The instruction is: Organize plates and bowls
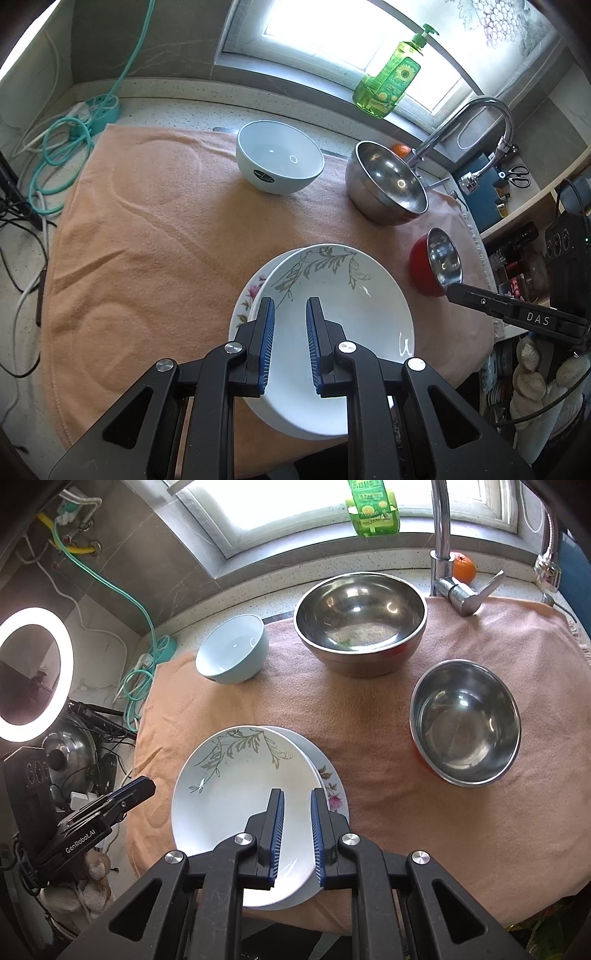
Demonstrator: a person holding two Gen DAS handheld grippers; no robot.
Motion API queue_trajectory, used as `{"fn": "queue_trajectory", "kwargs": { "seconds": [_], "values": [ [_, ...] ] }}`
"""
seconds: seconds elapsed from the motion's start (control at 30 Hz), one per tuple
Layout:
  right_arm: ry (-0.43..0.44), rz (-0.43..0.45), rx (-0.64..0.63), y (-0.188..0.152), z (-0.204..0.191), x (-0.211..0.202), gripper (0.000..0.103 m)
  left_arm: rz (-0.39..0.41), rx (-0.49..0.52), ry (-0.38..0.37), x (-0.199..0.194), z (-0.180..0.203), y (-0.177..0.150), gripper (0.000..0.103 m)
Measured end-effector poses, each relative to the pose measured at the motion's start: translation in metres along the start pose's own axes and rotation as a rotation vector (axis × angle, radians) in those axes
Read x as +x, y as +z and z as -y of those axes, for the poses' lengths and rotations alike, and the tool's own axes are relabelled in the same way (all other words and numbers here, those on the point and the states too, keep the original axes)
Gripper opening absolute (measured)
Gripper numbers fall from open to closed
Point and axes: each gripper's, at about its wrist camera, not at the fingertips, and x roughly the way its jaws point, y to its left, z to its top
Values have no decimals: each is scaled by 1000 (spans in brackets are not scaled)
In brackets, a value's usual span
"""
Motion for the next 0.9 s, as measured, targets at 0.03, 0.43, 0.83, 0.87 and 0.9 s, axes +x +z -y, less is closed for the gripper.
{"fn": "queue_trajectory", "kwargs": {
  "seconds": [0.03, 0.43, 0.83, 0.87, 0.9],
  "values": [
    [5, -2, -14, 3, 1, -1, 14, 5, -12, 5, 0, 4, 0, 15],
    [44, -22, -179, 43, 14, -13, 17, 59, -85, 76, 13, 45, 6, 15],
    [33, -1, -257, 98, 41, -18, 17, 78, -125, 70, 34, 76, 31, 15],
    [30, 1, -254, 103, 45, -17, 18, 77, -124, 68, 37, 78, 34, 15],
    [27, 1, -248, 109, 50, -15, 17, 76, -123, 66, 40, 81, 38, 15]
  ]
}}
